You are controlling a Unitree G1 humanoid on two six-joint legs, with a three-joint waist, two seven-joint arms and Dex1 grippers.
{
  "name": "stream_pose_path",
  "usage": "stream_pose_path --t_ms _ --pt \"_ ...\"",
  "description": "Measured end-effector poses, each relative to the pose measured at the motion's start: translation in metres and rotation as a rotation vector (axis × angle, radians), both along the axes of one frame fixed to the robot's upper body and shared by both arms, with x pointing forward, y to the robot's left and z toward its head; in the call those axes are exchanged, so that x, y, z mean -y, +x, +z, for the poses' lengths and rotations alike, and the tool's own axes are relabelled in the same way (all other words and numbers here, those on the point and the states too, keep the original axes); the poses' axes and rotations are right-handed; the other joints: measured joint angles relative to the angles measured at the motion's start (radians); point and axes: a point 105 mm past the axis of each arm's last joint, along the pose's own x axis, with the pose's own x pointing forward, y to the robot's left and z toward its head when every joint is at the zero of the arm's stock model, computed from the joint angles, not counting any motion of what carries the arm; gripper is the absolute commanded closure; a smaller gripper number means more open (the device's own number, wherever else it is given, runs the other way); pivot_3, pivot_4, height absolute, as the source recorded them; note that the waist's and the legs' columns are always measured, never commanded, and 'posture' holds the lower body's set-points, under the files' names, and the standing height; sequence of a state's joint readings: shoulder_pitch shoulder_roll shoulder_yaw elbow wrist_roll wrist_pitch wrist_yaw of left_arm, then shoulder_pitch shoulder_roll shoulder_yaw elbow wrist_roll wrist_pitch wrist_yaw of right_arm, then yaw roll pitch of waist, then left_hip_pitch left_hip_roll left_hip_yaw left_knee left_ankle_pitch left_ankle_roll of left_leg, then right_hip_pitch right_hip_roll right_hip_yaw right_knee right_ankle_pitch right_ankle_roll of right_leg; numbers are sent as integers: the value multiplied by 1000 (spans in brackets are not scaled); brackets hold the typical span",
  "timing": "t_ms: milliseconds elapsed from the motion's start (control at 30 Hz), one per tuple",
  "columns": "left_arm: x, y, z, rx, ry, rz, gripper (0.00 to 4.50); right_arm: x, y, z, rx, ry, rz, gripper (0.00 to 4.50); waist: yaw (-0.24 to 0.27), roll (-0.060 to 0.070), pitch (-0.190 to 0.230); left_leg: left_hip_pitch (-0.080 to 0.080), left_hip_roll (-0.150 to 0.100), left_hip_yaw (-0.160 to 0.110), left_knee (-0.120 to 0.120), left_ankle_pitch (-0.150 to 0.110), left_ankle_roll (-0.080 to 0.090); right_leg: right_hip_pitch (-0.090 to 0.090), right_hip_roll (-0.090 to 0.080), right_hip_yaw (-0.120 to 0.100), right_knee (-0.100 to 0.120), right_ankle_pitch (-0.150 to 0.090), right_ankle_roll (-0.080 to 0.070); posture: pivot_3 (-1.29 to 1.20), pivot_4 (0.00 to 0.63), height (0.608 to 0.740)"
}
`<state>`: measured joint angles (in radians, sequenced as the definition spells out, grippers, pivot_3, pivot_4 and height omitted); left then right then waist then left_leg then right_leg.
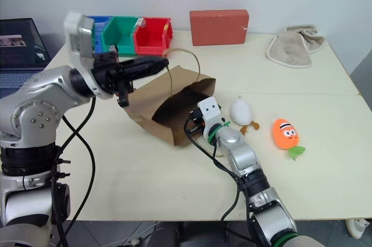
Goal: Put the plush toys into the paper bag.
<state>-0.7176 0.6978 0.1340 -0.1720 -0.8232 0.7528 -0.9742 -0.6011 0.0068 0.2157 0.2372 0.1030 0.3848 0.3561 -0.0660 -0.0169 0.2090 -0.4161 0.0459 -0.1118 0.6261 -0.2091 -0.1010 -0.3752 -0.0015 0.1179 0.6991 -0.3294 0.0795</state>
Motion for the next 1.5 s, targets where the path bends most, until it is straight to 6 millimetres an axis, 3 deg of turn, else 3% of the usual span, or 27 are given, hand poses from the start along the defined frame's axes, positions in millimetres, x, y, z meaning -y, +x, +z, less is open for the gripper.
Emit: stream_pose_path --t_ms 167,367,500,600,733,900,1067,1200,1433,1500 --pt "2 -6 -17 -39 30 -23 4500 10 -15 33 90 -24 101 4451 4 0 0 0 0 0 0 0 0 0 0 0 0 0 0 0 150 740" --pt "4 -8 -25 -53 41 -28 4500 37 -55 40 59 -138 256 4451 8 0 0 -1 0 0 0 0 0 0 0 0 -1 0 0 0 150 740" --pt "3 -10 -35 -80 50 -27 4500 74 -75 46 92 -284 294 3534 10 0 0 -1 0 0 0 0 0 1 0 0 -2 0 0 0 150 740" --pt "0 -12 -40 -98 61 -19 4500 100 -73 39 101 -398 235 2445 8 0 0 -1 0 1 0 0 0 0 0 1 -2 0 0 0 150 740" --pt "-4 -14 -42 -98 73 -7 4500 112 -70 36 166 -493 198 1004 3 -1 0 -1 0 2 0 0 0 0 0 2 -2 0 0 0 150 740" --pt "-17 -15 -40 -92 79 44 4500 129 -44 10 225 -655 76 1004 5 -1 1 -1 0 2 1 0 0 0 0 2 -2 0 0 0 150 740" --pt "-26 -16 -36 -84 66 72 4500 143 -20 0 305 -811 -7 1004 7 -1 1 -1 0 2 1 0 0 0 0 2 -2 0 0 0 150 740" --pt "-28 -16 -37 -89 66 82 4500 140 -13 -2 322 -804 -27 1923 7 -1 1 -1 0 2 0 0 0 0 0 2 -2 0 0 0 150 740" --pt "-28 -15 -34 -82 53 96 4500 141 -11 4 354 -801 -38 4476 8 -1 1 0 0 2 1 0 0 1 -1 2 -2 0 0 0 150 740" --pt "-28 -15 -34 -79 52 101 4500 143 -12 6 355 -795 -34 4493 8 -1 1 -1 0 2 1 0 0 0 -1 2 -2 0 0 0 150 740"
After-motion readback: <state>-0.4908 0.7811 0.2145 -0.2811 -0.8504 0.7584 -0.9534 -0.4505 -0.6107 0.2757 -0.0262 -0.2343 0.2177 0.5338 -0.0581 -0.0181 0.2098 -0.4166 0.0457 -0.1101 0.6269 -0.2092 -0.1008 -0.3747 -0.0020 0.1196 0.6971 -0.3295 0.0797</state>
